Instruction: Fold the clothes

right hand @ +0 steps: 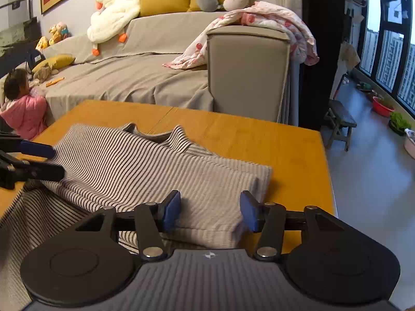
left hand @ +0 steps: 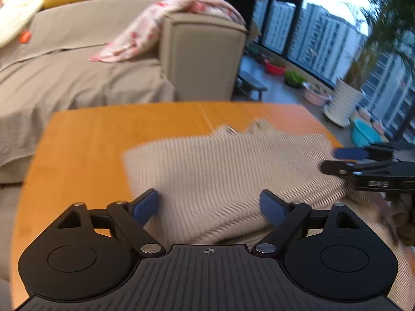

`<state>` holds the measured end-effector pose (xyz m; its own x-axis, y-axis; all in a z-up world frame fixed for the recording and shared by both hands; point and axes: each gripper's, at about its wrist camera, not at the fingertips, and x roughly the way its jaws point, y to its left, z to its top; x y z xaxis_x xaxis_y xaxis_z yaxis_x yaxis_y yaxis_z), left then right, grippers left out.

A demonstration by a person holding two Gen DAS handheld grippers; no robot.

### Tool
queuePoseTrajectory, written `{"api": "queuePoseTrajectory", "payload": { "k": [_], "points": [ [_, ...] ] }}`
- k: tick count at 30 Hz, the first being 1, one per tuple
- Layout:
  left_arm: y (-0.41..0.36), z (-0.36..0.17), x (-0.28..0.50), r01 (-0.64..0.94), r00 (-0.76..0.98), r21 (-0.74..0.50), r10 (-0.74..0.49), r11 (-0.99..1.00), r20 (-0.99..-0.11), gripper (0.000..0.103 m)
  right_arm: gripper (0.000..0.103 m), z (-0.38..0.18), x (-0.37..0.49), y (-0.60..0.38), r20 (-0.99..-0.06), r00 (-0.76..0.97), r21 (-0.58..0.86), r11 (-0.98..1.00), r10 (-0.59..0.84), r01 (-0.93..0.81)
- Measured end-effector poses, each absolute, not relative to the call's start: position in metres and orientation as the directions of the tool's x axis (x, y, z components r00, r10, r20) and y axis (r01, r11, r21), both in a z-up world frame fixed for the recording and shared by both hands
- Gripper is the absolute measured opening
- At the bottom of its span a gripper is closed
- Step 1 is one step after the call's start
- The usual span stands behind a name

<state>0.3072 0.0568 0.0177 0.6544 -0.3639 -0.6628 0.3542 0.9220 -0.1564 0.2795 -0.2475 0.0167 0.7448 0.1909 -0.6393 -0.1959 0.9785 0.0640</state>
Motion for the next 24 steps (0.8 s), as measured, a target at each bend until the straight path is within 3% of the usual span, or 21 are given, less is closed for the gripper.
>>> {"api": "queuePoseTrajectory", "payload": {
  "k": [5, 10, 13, 15, 17, 19, 20, 23, 24],
  "points": [
    [0.096, 0.016, 0.336, 0.314, 0.591, -0.286, -0.422, 0.905, -0.688, 0.094, 0.057, 0.035, 0.300, -0.302, -0.630, 0.719, 0.316, 0.943, 0.293, -0.108],
    [0.110, 0.002, 0.363, 0.327, 0.508, -0.444, -0.552, 0.834, -0.661, 0.094, 0.064, 0.002, 0.338, -0.328, -0.684, 0.612, 0.467, 0.883, 0.398, -0.052],
    [0.097, -0.009, 0.371, 0.372, 0.525, -0.402, -0.547, 0.837, -0.652, 0.095, 0.064, -0.011, 0.357, -0.325, -0.641, 0.573, 0.580, 0.811, 0.511, -0.074],
    [0.089, -0.010, 0.379, 0.400, 0.522, -0.391, -0.557, 0.829, -0.646, 0.095, 0.063, -0.013, 0.371, -0.308, -0.631, 0.539, 0.594, 0.794, 0.558, -0.127],
    [0.082, -0.011, 0.390, 0.411, 0.509, -0.404, -0.573, 0.817, -0.642, 0.092, 0.051, -0.008, 0.378, -0.283, -0.661, 0.517, 0.517, 0.829, 0.545, -0.212],
    [0.079, -0.011, 0.393, 0.417, 0.529, -0.358, -0.543, 0.835, -0.652, 0.072, 0.042, -0.003, 0.381, -0.260, -0.703, 0.517, 0.392, 0.873, 0.488, -0.292],
    [0.078, -0.011, 0.394, 0.420, 0.539, -0.335, -0.528, 0.844, -0.656, 0.068, 0.038, -0.002, 0.381, -0.255, -0.710, 0.520, 0.363, 0.880, 0.474, -0.307],
    [0.080, 0.000, 0.385, 0.426, 0.568, -0.305, -0.515, 0.851, -0.642, 0.049, 0.024, 0.008, 0.378, -0.252, -0.704, 0.541, 0.335, 0.887, 0.459, -0.317],
    [0.082, 0.005, 0.379, 0.428, 0.577, -0.302, -0.515, 0.852, -0.634, 0.037, 0.023, 0.015, 0.373, -0.253, -0.694, 0.557, 0.327, 0.889, 0.456, -0.320]
  ]
}}
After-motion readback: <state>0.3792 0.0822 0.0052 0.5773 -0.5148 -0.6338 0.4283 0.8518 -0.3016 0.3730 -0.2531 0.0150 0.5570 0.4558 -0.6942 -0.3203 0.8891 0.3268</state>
